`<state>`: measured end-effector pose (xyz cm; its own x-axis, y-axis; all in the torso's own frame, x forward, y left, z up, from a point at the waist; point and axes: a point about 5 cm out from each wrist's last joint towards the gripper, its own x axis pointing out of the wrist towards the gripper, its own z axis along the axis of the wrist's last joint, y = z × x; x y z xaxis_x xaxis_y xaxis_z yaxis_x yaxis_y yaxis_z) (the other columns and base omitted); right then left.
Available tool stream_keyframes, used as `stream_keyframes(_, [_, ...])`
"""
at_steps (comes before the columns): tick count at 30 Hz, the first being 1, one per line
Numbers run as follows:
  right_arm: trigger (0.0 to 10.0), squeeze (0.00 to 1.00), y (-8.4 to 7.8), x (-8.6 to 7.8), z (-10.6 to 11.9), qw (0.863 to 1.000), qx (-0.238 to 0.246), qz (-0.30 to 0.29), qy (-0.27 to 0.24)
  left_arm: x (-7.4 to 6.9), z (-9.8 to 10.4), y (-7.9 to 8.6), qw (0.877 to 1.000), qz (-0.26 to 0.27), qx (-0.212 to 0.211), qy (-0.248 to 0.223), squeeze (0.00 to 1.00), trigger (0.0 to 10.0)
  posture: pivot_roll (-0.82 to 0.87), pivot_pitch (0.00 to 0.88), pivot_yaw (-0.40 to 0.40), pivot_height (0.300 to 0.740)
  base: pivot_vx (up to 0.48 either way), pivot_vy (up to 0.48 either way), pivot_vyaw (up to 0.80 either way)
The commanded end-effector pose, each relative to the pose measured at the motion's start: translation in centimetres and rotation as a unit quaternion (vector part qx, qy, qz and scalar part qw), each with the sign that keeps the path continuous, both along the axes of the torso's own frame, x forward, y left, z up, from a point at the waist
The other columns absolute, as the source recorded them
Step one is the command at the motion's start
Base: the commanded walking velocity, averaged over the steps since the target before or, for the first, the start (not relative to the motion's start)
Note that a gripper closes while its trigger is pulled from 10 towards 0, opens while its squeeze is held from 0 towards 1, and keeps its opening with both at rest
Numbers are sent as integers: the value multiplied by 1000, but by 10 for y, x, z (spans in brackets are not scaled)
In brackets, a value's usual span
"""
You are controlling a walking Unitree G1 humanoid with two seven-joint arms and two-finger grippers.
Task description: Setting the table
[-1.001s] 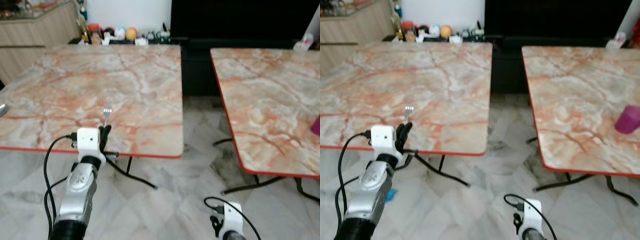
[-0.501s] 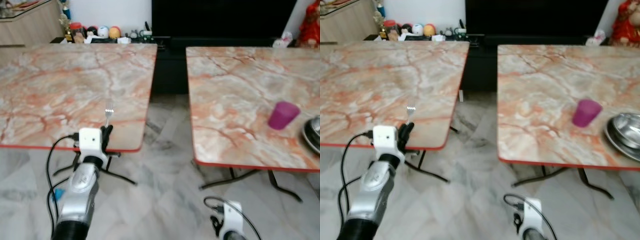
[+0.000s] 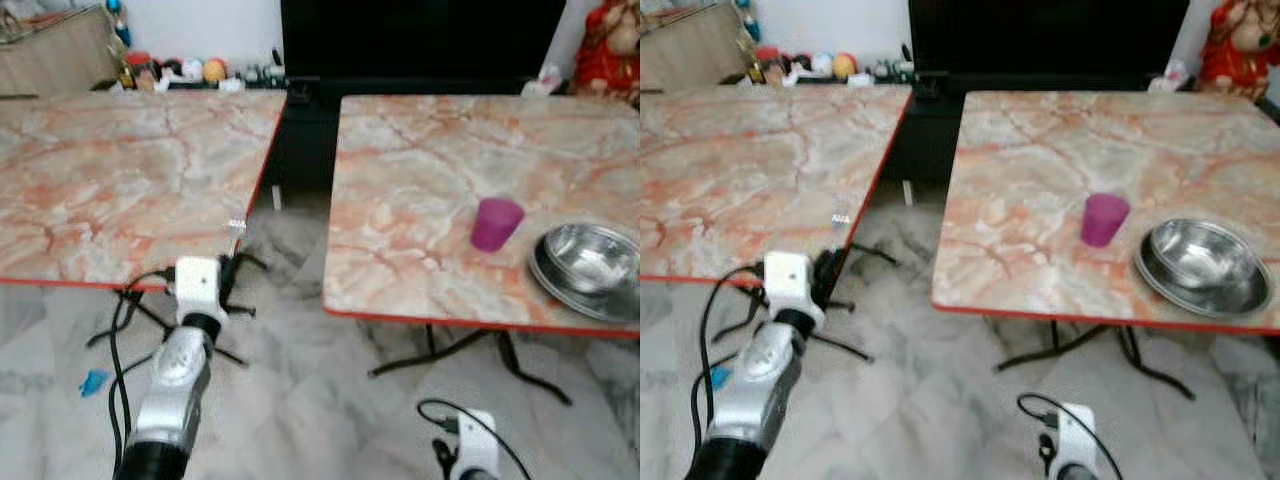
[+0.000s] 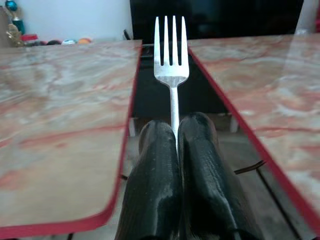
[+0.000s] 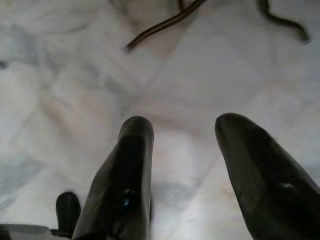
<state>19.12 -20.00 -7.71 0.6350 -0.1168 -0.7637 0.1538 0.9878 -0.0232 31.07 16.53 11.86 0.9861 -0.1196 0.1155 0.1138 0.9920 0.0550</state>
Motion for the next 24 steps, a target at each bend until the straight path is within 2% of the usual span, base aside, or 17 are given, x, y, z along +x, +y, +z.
stream_keyframes(1, [10000, 0, 9, 2, -1, 1000, 8, 10, 0, -1, -1, 7, 1000, 6, 10, 4, 0, 10000, 76, 0, 8, 740, 0, -292, 0])
stream_keyframes(10, [10000, 0, 10, 1, -1, 1000, 5, 23, 3, -1, -1, 6, 1000, 6, 8, 4, 0, 10000, 78, 0, 6, 740, 0, -319, 0])
stream_keyframes(16, [10000, 0, 10, 1, -1, 1000, 7, 25, 1, -1, -1, 6, 1000, 5, 7, 4, 0, 10000, 73, 0, 8, 740, 0, -309, 546])
stream_keyframes(24, [10000, 0, 9, 1, -1, 1000, 7, 18, 2, -1, -1, 6, 1000, 7, 6, 5, 0, 10000, 78, 0, 3, 740, 0, -290, 0])
